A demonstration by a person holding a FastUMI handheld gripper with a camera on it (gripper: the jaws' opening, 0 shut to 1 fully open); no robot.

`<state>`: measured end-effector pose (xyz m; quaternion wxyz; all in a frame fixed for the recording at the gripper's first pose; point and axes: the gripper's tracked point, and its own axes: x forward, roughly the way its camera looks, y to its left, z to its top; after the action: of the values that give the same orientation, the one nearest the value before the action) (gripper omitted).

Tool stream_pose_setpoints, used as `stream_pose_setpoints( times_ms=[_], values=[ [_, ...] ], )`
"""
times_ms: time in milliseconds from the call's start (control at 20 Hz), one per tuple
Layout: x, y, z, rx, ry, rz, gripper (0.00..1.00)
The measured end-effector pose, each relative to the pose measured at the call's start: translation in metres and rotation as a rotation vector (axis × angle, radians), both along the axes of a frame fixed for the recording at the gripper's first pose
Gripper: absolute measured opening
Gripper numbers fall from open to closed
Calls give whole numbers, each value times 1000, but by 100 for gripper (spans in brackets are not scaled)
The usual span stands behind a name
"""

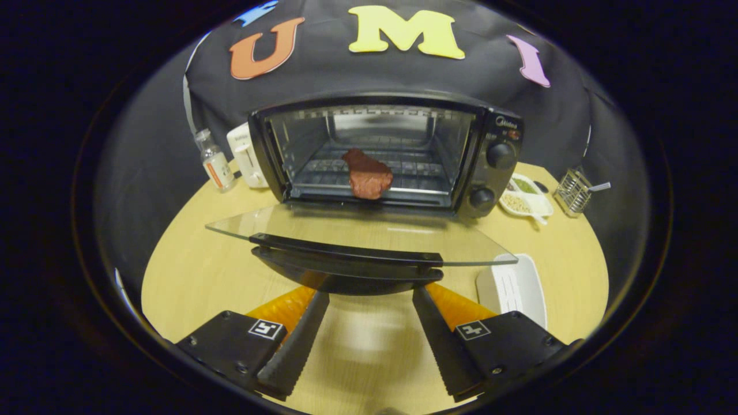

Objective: Open the toaster oven, put the food inside, and close the toaster oven door.

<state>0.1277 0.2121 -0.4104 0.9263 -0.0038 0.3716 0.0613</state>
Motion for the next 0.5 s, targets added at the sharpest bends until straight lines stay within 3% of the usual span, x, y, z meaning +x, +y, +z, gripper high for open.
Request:
stream_pose_setpoints(
  times_ms=[500],
  values=[
    [47,-8,53,4,-55,-3,94]
  ],
)
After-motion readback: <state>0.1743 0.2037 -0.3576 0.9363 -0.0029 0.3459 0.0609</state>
